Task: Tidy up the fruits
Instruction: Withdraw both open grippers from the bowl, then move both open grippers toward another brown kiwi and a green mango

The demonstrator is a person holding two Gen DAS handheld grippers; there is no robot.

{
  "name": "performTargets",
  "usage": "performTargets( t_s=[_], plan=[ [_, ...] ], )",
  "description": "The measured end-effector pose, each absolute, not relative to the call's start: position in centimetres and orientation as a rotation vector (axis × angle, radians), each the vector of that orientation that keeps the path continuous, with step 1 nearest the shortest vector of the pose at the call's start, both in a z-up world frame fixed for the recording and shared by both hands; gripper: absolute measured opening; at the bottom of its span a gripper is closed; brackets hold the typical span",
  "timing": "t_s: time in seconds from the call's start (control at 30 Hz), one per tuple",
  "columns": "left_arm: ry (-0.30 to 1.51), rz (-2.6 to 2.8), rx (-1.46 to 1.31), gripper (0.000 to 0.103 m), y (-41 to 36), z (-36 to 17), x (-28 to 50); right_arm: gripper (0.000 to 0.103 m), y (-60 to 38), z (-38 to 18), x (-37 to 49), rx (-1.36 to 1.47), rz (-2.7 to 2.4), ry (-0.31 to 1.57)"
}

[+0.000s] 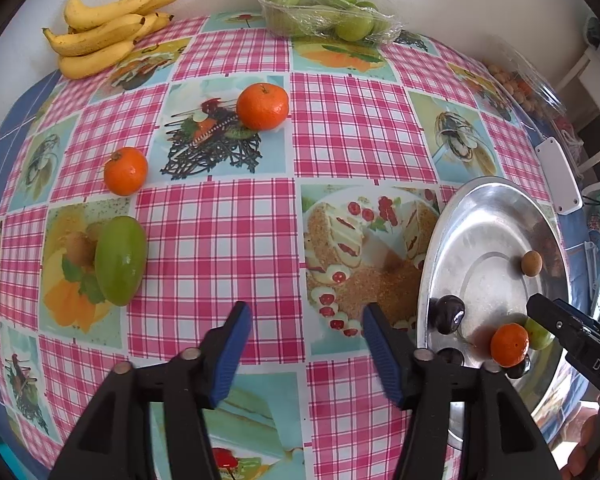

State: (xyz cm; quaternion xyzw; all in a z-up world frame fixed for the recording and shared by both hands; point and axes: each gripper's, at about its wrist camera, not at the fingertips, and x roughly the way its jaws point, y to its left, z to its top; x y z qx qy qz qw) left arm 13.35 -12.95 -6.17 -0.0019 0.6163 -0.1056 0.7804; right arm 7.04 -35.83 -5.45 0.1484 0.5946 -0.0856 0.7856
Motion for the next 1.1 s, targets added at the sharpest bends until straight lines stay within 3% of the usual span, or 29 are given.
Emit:
performTargets(
  t_s=[0.1,0.27,0.37,0.63,1.1],
  plan=[
    [1.320,-0.216,0.015,0.079,-12.9,-6.1,13.2,0.073,-35.7,-5.2,7.0,0.315,-0.186,1.272],
    [1.305,-0.195,0.007,0.103,-12.6,-6.0,13.4,0.073,-35.6,-5.2,7.1,0.308,-0.179,1.261],
    [1.294,-0.182,0.004,0.103,-12.3,-5.9,13.5,0.090,-35.6,-5.2,7.0,0.309,-0.179,1.259],
    [1.278,-0.144,-0.010,0.103,-11.5,-6.0,13.4,0.096,-35.6,-5.2,7.1,0.322,-0.172,1.239],
    [1.270,-0.159,-0.023,0.103,-11.3,-5.8,13.1,0.096,-35.0,-4.9,7.3,0.324,-0.135,1.216]
  ],
)
